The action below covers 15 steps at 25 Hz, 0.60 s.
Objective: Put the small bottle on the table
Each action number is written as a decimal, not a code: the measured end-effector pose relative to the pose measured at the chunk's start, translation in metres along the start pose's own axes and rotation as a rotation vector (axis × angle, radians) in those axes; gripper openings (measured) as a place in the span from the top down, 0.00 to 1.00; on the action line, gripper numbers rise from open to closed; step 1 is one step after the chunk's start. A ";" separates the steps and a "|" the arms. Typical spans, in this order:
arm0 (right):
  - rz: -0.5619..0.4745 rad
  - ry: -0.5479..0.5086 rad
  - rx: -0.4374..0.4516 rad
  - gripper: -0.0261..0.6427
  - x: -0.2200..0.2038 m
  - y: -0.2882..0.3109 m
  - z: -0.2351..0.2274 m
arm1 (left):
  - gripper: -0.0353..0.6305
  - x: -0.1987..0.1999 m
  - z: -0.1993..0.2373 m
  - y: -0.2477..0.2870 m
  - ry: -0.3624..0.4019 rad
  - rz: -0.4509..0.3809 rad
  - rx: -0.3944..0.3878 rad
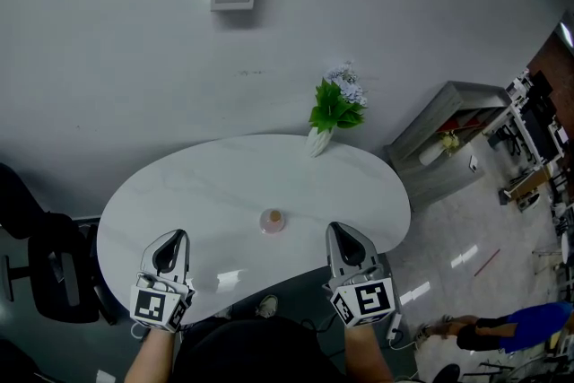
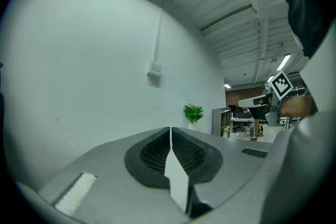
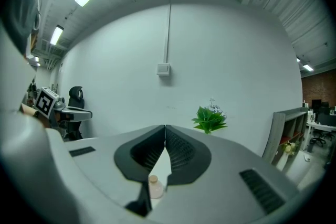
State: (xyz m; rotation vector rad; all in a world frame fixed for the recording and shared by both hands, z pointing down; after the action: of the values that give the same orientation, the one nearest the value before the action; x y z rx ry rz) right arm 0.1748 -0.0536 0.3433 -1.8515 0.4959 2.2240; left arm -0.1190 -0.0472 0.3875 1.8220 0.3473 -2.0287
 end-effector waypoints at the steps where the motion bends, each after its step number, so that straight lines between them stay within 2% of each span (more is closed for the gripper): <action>1: 0.003 0.000 0.002 0.95 -0.001 0.000 0.001 | 0.93 0.000 0.000 -0.001 0.001 0.002 0.003; 15: 0.013 0.025 0.008 0.95 -0.008 -0.002 0.005 | 0.93 -0.004 -0.005 -0.003 -0.006 0.010 -0.005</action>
State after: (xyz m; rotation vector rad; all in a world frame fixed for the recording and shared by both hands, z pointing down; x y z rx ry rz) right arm 0.1723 -0.0494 0.3517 -1.8790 0.5226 2.2069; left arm -0.1155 -0.0415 0.3905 1.8107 0.3405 -2.0245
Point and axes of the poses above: the fingertips, and each gripper's own axes: y forward along the fingers, z to its left, x out of its top, the point moved 1 cm from there along -y, backward along the fingers, and after that the axes turned 4 degrees about -y, right-handed, at the moved point
